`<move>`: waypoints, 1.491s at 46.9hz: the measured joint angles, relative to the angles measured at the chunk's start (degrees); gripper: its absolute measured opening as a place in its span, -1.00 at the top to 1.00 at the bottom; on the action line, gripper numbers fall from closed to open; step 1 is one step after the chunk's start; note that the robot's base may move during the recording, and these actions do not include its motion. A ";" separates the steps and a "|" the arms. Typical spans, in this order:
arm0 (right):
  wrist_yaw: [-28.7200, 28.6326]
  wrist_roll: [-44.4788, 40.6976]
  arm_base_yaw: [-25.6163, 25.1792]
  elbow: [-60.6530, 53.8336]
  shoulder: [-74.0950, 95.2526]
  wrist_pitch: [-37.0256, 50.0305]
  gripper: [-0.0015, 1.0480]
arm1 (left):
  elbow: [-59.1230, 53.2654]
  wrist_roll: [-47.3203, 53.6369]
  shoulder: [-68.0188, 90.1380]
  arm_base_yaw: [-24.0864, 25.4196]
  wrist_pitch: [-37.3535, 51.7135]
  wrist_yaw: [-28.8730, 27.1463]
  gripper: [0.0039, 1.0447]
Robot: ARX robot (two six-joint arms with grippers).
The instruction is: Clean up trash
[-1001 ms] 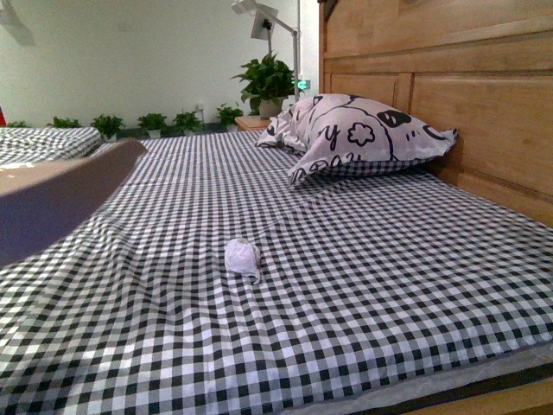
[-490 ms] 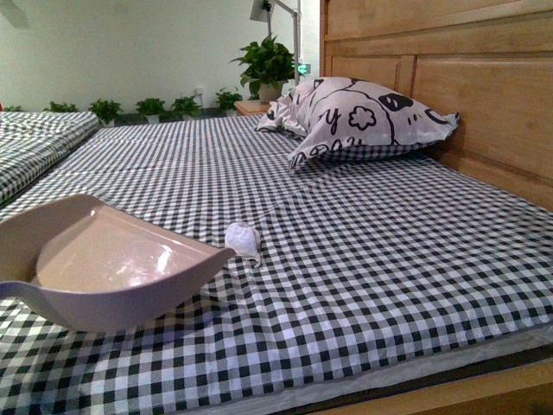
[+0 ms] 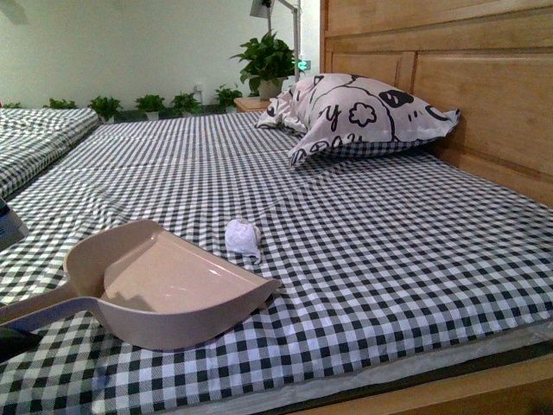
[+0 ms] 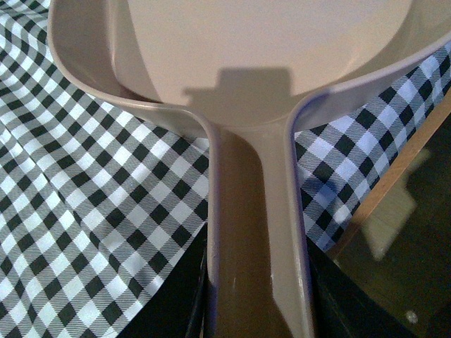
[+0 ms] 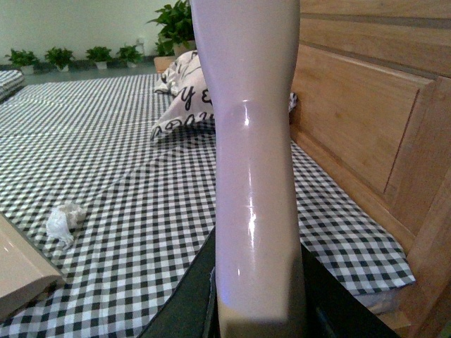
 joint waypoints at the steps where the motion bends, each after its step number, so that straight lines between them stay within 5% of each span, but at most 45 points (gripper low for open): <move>1: 0.00 0.00 0.00 0.00 0.00 0.00 0.63 | 0.11 0.02 0.26 -0.02 -0.26 0.04 0.48; 23: 0.61 -0.20 0.07 0.04 0.07 -0.35 0.63 | 0.31 0.92 1.77 0.11 -1.57 0.63 0.48; 27: 7.91 -1.53 1.57 5.88 4.72 -14.78 0.63 | 0.31 0.96 1.81 0.13 -1.57 0.63 0.48; 31: 5.51 -2.27 1.55 11.61 11.50 -20.11 0.63 | 0.31 1.03 1.81 0.15 -1.57 0.63 0.48; 39: -1.77 -6.36 2.62 25.09 35.39 -14.40 0.63 | 0.31 1.22 1.84 0.15 -1.60 0.92 0.48; 45: -7.67 -1.81 3.04 38.16 54.27 -21.57 0.63 | 0.31 1.31 1.86 0.15 -1.60 0.92 0.48; 70: -6.51 2.60 4.33 56.13 78.73 -28.65 0.63 | 0.31 1.36 1.86 0.15 -1.62 0.98 0.48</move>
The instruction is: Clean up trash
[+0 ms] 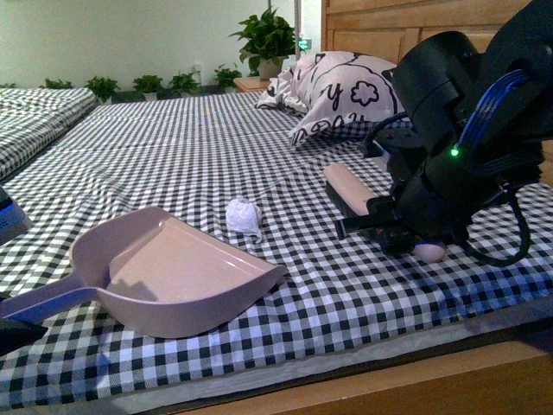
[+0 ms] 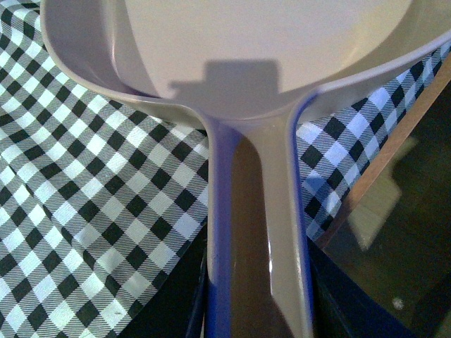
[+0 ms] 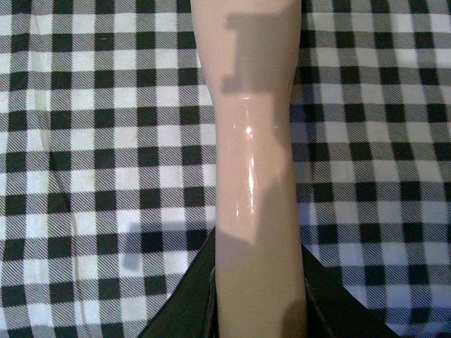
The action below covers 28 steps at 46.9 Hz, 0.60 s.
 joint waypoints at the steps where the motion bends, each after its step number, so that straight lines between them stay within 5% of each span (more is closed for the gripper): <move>1: -0.02 -0.07 0.22 0.37 0.44 -0.02 0.63 | 0.00 -0.02 0.00 0.00 0.02 0.00 0.48; 12: -3.08 -1.86 2.10 2.38 3.50 -2.97 0.63 | 0.00 0.00 0.00 0.00 0.00 0.00 0.48; 28: -19.12 -10.58 5.27 2.58 2.23 -6.47 0.63 | 0.00 0.02 0.00 0.00 0.00 0.02 0.48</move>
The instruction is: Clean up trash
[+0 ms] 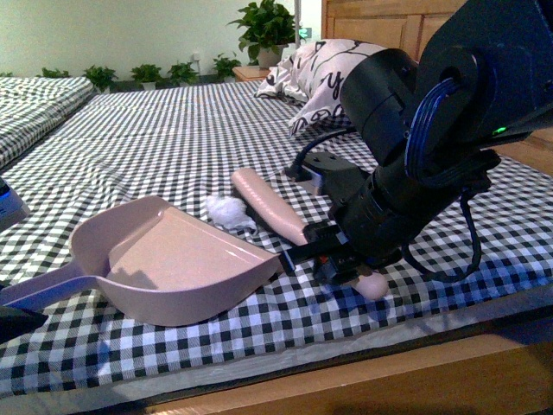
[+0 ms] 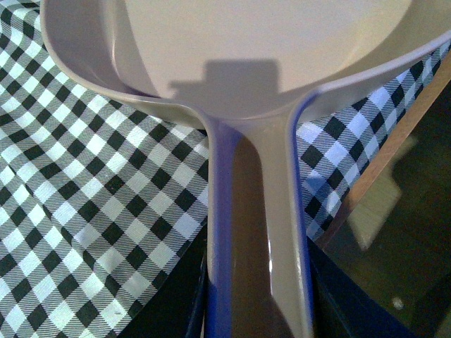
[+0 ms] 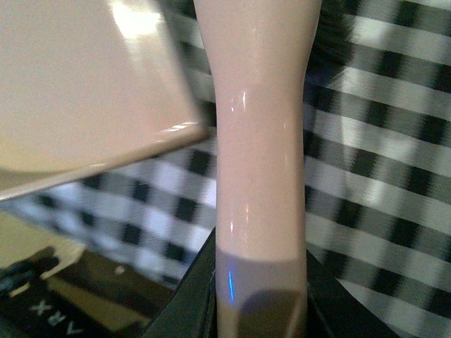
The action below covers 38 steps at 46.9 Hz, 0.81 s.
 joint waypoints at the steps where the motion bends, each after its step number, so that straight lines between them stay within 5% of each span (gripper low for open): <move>1: -0.87 -0.48 0.07 -0.02 -0.28 -0.24 0.63 | 0.00 -0.02 0.02 0.00 0.02 0.00 0.48; 13: -16.02 -10.01 -1.05 -0.20 -8.33 -8.02 0.63 | 0.00 0.04 0.00 0.00 0.00 0.02 0.48; 26: -8.57 -13.57 -9.07 0.26 -14.14 -5.05 0.63 | 0.00 0.13 0.02 0.00 0.00 0.02 0.48; 34: -0.39 -7.06 -13.33 -5.68 -18.86 4.98 0.63 | 0.00 0.15 0.02 0.00 0.02 0.04 0.48; 38: -1.38 0.39 -16.26 -13.35 -26.73 11.65 0.63 | -5.75 -8.57 -1.51 -0.68 15.30 -5.46 0.48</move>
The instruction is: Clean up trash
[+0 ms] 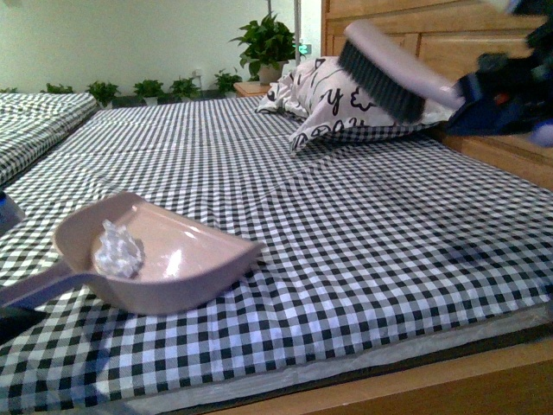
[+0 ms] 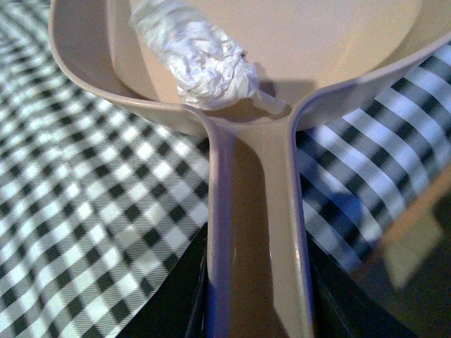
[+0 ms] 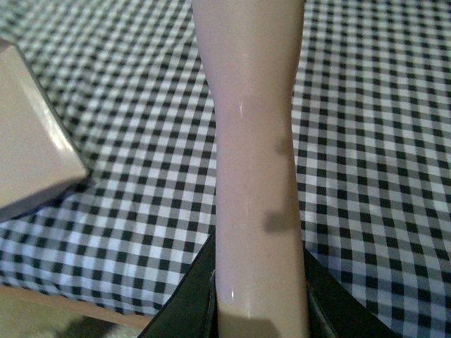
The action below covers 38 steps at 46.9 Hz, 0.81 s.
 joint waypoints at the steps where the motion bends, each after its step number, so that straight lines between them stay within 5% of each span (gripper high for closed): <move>1: -0.35 1.16 -0.63 -1.53 -1.88 0.63 0.63 | -1.20 -2.73 -0.63 -0.07 3.23 -0.98 0.48; 6: -2.25 7.04 -3.41 -7.76 -10.34 2.14 0.63 | -4.35 -14.05 -4.68 -0.17 13.25 -6.43 0.48; 13: -5.62 12.90 -6.36 -16.55 -23.85 3.65 0.63 | -5.81 -24.41 -12.09 -0.37 16.46 -15.96 0.48; 23: -9.99 18.01 -6.43 -20.94 -42.53 0.94 0.63 | -10.91 -32.72 -27.87 -4.31 12.00 -28.48 0.48; 38: -5.16 19.71 -4.59 -22.29 -53.05 -0.87 0.63 | -18.03 -32.89 -48.78 -15.08 4.26 -40.15 0.48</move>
